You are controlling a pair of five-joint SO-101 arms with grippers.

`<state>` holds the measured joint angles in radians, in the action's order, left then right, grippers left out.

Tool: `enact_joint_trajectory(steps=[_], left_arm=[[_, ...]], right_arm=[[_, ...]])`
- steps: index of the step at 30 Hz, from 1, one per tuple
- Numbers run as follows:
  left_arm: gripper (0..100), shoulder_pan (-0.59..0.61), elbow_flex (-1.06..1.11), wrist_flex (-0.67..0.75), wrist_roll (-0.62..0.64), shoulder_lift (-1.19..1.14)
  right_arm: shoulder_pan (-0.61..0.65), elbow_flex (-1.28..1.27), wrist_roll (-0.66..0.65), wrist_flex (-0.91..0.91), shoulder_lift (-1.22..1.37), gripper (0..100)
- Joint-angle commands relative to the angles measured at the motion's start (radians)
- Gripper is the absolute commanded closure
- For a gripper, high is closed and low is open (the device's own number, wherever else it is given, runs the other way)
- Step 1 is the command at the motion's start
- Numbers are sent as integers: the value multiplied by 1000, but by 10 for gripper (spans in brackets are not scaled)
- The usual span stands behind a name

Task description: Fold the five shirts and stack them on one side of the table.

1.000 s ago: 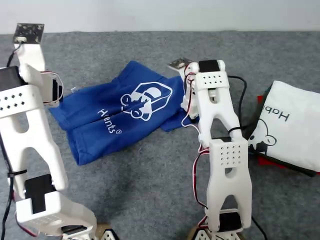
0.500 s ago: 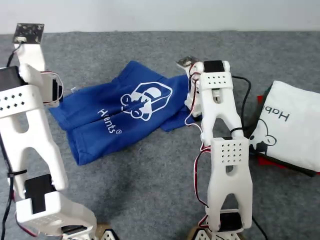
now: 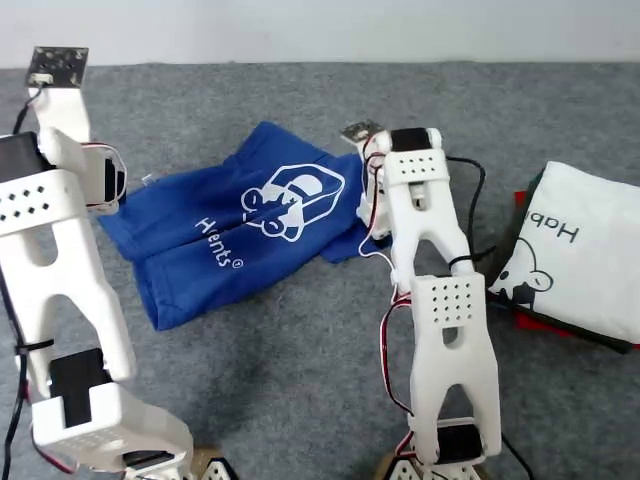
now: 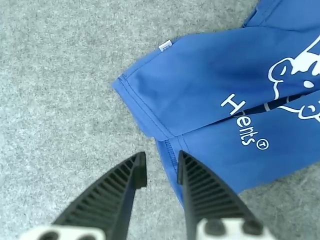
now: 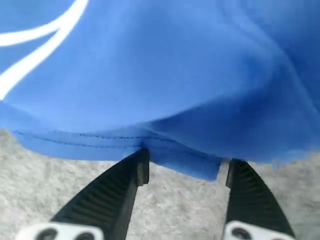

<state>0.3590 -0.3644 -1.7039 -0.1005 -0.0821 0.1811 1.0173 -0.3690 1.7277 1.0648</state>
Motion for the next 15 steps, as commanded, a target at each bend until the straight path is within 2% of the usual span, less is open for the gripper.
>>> enact_joint_trajectory(steps=[1, 8, 13, 15], left_arm=[[893, 6, -5, 17, -2, 54], [893, 6, -5, 17, -2, 52], [893, 3, -5, 17, -2, 49], [893, 3, -5, 17, -2, 48]], right_arm=[[-2, 48, 8, -35, 8, 776], [4, 48, 3, -107, 22, 836], [13, 48, 0, -93, 16, 946], [13, 52, -12, -76, 10, 959]])
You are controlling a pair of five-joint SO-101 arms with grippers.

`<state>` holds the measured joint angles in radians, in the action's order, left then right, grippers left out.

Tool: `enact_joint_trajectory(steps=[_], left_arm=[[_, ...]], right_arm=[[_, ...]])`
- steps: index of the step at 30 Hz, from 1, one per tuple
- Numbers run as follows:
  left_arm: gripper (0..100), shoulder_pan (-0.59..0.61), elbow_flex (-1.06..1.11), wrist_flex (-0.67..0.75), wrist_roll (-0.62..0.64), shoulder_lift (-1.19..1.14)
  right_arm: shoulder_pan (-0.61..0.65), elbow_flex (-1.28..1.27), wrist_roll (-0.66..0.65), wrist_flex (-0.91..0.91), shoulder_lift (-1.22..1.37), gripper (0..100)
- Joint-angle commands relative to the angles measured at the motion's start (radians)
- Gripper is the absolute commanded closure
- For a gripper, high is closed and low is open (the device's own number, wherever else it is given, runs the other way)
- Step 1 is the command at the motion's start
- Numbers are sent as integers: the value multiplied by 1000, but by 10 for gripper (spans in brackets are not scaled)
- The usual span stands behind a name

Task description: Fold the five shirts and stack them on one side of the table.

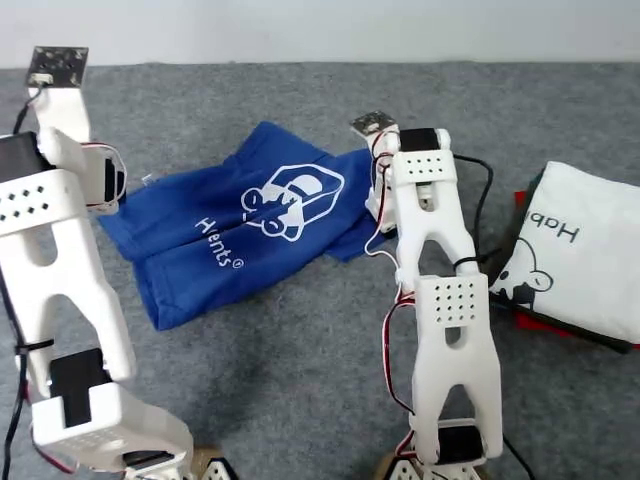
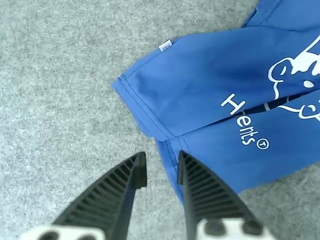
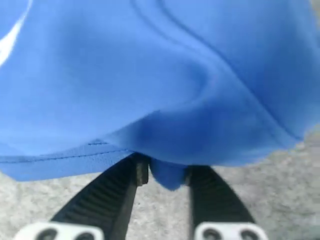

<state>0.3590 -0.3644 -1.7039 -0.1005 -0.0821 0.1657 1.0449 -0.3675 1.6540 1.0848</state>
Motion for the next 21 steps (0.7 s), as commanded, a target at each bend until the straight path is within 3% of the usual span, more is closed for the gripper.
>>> enact_joint_trajectory(steps=[1, 5, 10, 15, 21], left_arm=[[893, 3, -5, 17, -2, 48], [893, 2, -5, 17, -3, 54], [893, 2, -5, 11, -6, 54], [893, -3, -5, -32, -17, 54], [937, -63, 107, -54, -140, 100]], right_arm=[[28, 38, -34, 19, -13, 960], [24, 124, -68, 136, -24, 964], [-10, 132, -89, 145, -90, 987], [-28, -64, -118, 145, -278, 987], [-90, -330, -161, 140, -547, 987]])
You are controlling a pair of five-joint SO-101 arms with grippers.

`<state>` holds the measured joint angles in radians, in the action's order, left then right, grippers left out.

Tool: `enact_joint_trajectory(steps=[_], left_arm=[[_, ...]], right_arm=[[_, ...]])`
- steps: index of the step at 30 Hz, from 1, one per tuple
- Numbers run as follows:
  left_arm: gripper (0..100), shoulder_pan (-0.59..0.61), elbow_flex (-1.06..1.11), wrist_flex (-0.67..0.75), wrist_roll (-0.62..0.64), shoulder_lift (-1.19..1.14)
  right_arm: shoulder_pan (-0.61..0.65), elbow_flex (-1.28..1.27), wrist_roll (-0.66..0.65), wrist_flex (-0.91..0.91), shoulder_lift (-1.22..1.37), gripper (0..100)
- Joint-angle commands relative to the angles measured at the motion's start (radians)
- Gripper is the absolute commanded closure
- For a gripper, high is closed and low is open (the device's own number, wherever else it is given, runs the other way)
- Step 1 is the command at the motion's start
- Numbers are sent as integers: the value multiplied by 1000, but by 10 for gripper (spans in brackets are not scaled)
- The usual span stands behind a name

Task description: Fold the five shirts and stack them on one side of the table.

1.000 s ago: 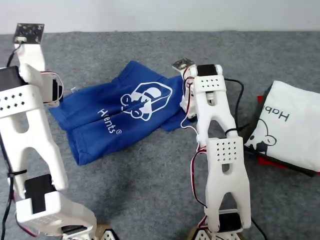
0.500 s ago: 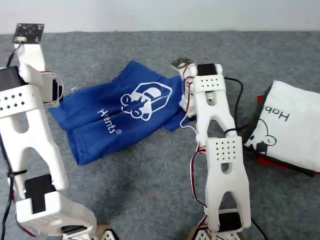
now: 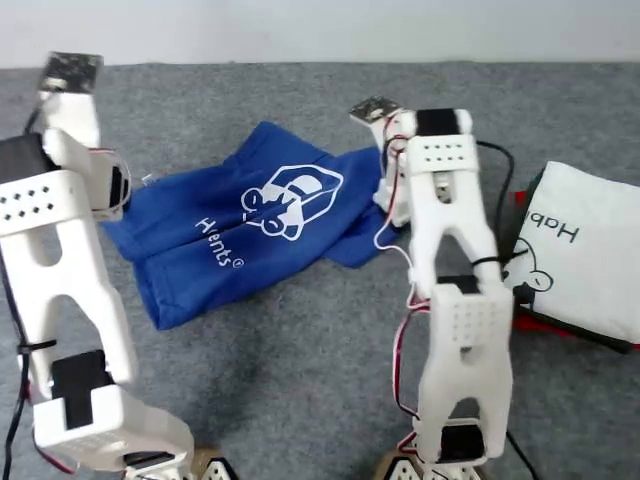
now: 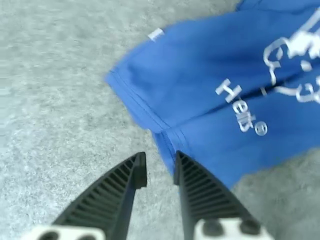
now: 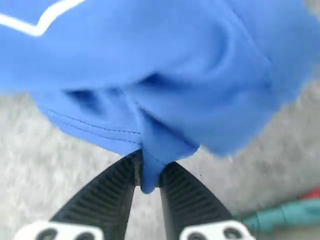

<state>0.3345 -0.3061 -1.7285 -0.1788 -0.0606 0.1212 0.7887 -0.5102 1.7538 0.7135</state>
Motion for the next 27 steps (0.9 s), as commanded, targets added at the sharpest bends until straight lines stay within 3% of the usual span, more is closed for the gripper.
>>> enact_joint_trajectory(steps=[1, 9, 14, 18, 22, 27], left_arm=[[940, -60, 90, -29, -89, 100], [938, -140, 423, -25, -169, 235], [937, -144, 533, -23, -181, 233], [908, -144, 585, -20, -261, 232], [850, -138, 650, 107, -275, 232], [847, -155, 762, 350, -272, 230]], right_arm=[[-62, -106, -26, 41, -208, 987], [-143, -413, -98, 42, -484, 987], [-163, -608, -157, 39, -673, 987], [-205, -655, -187, 38, -776, 987], [-228, -658, -198, 22, -785, 987], [-226, -660, -190, 18, -785, 987]])
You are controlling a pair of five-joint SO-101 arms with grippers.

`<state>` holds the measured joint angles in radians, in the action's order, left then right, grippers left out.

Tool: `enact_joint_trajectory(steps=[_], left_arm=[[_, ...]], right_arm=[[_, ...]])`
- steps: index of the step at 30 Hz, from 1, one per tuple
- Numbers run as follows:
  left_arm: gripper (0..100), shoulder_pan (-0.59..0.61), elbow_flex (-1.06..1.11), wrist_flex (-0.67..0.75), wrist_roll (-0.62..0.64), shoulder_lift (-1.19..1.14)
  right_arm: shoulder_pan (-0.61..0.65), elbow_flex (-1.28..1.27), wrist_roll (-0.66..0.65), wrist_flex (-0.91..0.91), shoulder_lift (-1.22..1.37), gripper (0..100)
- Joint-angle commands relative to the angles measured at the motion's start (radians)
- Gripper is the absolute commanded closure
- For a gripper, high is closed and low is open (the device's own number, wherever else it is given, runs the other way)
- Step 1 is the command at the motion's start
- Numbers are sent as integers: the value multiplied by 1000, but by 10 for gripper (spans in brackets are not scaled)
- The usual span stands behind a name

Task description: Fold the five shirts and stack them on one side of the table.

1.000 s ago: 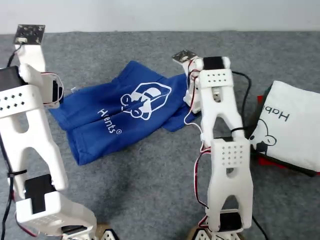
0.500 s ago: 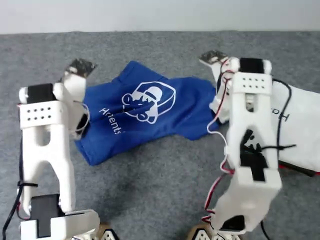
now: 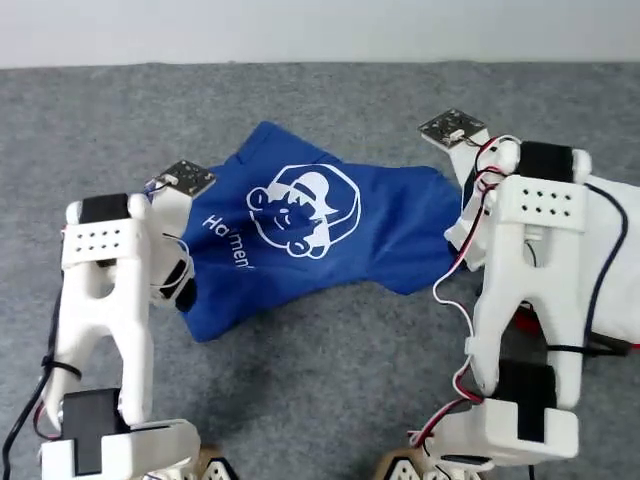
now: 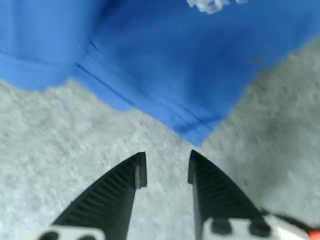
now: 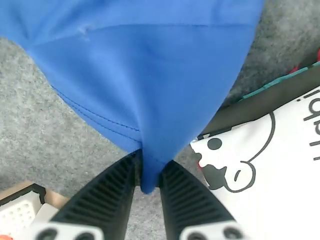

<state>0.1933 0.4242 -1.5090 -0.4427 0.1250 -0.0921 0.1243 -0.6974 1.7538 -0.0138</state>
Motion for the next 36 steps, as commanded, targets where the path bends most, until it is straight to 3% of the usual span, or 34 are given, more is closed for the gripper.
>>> enact_joint_trajectory(steps=[1, 10, 20, 25, 36], left_arm=[[846, -15, 53, 170, -2, 44], [846, -94, 191, 413, 60, -12], [848, 87, -102, 436, 52, -358], [849, 115, -245, 342, 17, -405], [914, 95, -433, -37, -46, -316]], right_arm=[[-13, 5, -3, 19, -58, 987], [-13, 5, -2, 27, -62, 987], [-13, 37, -6, 24, -91, 987], [-13, 43, -11, 19, -101, 987], [-21, 43, -11, 33, -116, 987]])
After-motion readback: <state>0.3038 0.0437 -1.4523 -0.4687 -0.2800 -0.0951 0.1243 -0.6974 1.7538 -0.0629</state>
